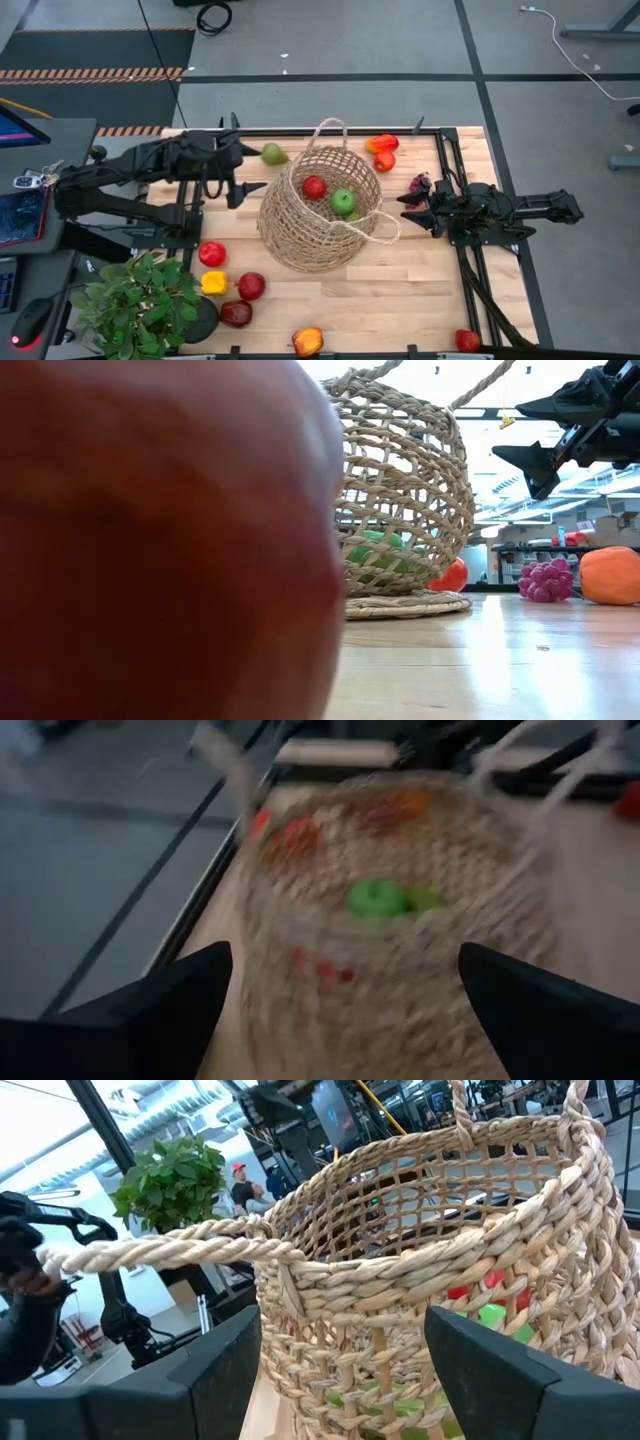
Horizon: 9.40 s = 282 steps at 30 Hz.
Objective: Build produce basket
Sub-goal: Put the green pear into the basket, then put the pomegranate into the basket
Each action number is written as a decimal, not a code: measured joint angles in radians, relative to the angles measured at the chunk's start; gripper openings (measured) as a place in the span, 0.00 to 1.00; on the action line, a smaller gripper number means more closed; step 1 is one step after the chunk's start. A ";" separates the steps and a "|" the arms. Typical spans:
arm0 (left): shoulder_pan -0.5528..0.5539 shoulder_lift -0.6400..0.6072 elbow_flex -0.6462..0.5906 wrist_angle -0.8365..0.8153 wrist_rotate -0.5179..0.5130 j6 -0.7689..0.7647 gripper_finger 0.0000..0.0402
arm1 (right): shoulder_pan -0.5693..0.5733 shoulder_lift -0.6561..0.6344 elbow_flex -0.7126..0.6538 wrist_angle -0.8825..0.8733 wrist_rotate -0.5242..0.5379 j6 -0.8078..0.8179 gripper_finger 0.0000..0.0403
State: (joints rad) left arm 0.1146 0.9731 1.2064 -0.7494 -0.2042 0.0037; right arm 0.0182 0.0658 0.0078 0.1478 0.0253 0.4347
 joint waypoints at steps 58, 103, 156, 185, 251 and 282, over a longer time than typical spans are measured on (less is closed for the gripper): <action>0.632 0.615 -0.315 0.557 0.171 -0.214 0.99 | 0.000 0.000 0.000 0.016 0.000 0.000 0.71; 0.632 0.322 -0.144 0.506 0.247 -0.137 0.86 | 0.000 -0.001 0.000 0.016 0.000 0.000 0.71; 0.121 0.238 -0.033 0.679 0.355 2.054 0.86 | 0.000 -0.001 0.000 0.016 0.000 0.000 0.71; 0.043 0.322 -0.031 0.812 0.180 0.961 0.86 | 0.000 -0.001 0.000 0.015 0.000 0.000 0.71; -0.040 0.722 -0.032 0.827 -0.203 1.107 0.89 | 0.000 0.000 0.000 0.016 0.000 0.000 0.71; 0.023 0.415 -0.035 1.008 -0.242 0.786 0.99 | 0.000 0.000 0.000 0.016 0.000 0.000 0.71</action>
State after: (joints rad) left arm 0.1374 1.3878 1.1717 0.2582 -0.4458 0.7896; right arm 0.0185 0.0654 0.0078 0.1635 0.0250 0.4347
